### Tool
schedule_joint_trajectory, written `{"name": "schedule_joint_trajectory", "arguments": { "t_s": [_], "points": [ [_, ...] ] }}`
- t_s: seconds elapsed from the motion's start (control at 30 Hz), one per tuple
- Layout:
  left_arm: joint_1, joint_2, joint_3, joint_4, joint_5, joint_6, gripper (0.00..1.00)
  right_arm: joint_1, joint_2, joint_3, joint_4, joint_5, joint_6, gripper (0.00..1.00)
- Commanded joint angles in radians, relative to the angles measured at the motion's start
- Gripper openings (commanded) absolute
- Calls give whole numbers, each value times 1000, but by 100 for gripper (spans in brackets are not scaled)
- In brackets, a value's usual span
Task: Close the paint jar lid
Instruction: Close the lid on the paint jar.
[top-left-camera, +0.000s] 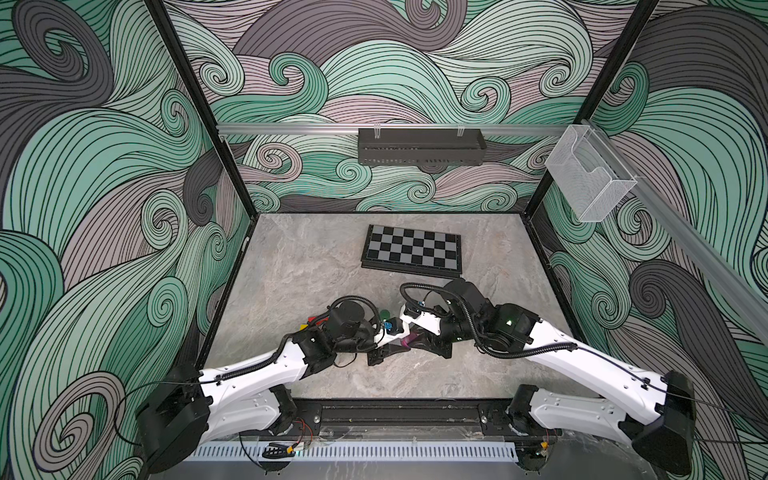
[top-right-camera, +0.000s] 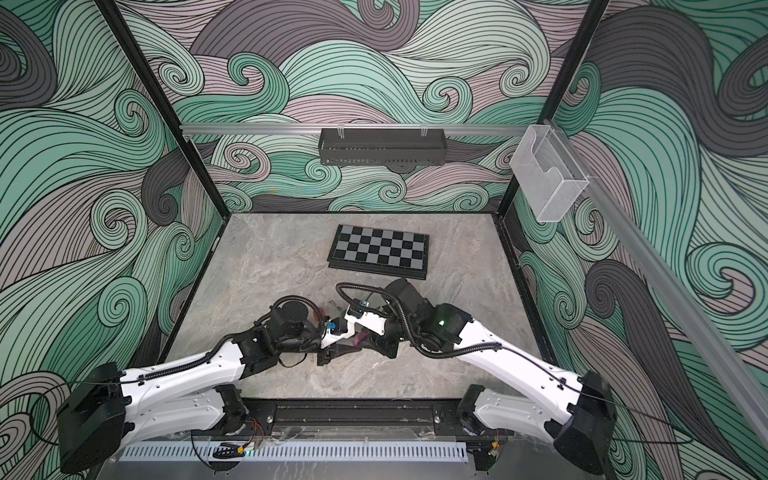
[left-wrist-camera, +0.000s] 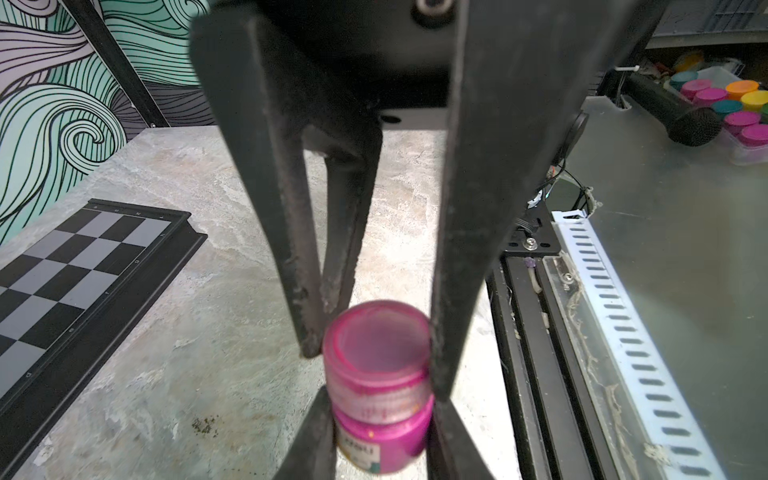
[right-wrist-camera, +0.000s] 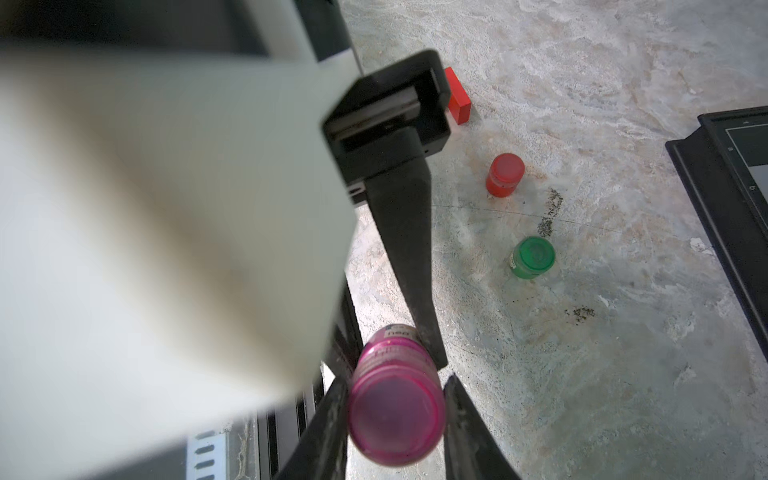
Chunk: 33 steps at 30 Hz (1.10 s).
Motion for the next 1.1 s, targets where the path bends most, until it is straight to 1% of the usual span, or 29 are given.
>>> {"name": "schedule_joint_trajectory", "arguments": {
  "t_s": [0.0,0.13,0.3,0.4,0.5,0.67,0.8,1.07],
  "points": [
    [-1,-21,83,70,63,3,11,18,23,-6,68,-53,-109,19],
    [-1,-21,84,70,64,5,11,18,25,-10,67,-38,-127,21],
    [-1,-21,88,69,63,8,11,20,26,-11,68,-14,-160,21],
    [0,-20,88,74,40,9,11,20,36,1,64,6,-161,21],
    [-1,-25,85,90,-6,11,10,20,45,10,80,37,-120,19],
    [-1,-35,72,140,-87,5,10,20,81,37,100,119,30,19],
    [-1,-37,72,159,-116,5,10,19,119,70,75,175,181,19],
    [-1,-41,70,184,-149,9,10,21,195,146,9,235,490,18]
  ]
}}
